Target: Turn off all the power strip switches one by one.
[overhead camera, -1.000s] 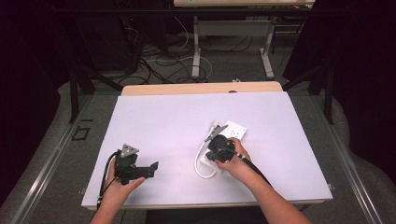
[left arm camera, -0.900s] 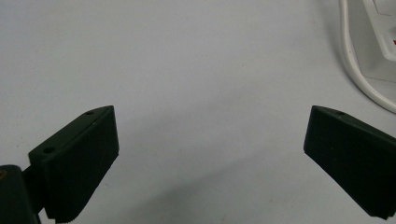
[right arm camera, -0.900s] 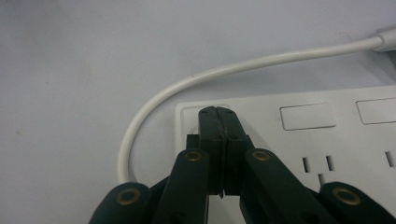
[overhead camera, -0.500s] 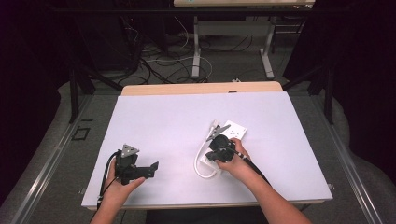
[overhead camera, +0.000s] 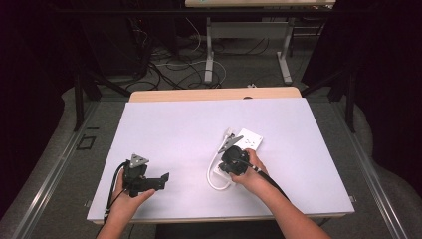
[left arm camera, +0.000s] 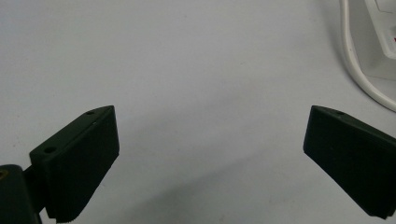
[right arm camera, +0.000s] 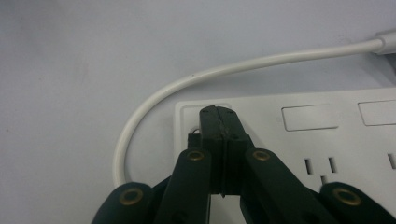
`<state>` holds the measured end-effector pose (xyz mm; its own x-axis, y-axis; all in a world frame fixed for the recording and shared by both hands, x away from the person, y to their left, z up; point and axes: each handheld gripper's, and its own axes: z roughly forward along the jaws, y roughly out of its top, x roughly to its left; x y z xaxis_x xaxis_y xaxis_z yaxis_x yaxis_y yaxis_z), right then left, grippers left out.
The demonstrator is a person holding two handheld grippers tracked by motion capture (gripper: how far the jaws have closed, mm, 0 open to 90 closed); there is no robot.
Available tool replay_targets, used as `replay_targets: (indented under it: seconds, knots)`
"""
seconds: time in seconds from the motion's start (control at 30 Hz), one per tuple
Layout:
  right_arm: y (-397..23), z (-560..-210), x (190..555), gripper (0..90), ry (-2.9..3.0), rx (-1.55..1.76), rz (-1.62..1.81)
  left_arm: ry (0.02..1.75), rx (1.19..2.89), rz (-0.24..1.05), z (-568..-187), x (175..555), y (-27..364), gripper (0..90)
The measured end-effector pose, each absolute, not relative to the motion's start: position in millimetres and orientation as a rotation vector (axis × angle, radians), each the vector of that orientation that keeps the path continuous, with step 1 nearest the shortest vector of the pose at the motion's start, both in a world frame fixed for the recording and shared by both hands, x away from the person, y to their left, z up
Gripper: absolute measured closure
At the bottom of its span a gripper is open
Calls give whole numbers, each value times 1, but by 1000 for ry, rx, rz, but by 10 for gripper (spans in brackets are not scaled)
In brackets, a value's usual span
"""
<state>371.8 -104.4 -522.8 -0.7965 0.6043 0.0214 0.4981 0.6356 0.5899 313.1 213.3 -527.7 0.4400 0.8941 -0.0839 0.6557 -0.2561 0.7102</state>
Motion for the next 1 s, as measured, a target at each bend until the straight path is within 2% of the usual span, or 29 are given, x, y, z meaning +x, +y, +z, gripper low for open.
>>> replay_targets:
  seconds: [0.53,1.0]
  knots:
    - [-103,-520,371,900,2688,955,915,1305,1992,442,-528,313,215,36]
    - [-110,-511,385,900,2681,996,923,1306,1992,450,-527,314,216,36]
